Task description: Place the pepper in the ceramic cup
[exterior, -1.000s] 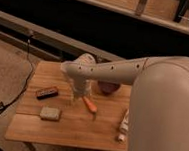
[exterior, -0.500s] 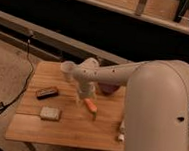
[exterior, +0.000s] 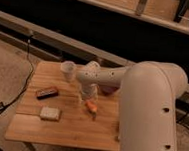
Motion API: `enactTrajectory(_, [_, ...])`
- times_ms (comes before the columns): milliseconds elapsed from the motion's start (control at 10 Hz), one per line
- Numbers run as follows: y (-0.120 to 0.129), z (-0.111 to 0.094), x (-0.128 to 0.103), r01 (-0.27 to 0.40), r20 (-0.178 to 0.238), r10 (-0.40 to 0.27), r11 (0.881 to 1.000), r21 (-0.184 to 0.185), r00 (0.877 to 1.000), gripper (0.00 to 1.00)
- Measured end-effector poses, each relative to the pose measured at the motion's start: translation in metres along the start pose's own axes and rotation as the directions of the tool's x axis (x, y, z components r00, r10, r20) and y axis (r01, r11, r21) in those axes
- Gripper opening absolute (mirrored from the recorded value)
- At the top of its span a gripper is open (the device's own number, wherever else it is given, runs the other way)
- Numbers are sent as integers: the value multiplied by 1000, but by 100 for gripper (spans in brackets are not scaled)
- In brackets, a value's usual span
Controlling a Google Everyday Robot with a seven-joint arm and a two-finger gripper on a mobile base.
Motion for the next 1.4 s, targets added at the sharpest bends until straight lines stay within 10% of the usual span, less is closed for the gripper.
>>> enactTrajectory(300, [-9,5,-1,-19,0,19,1000,-1,1000,58])
enactTrajectory(800, [-11,8,1,-45,-11,45,999,-20,999,4])
enactTrajectory(1400, [-17,-40,-15,-66,33,66,998,8,997,0])
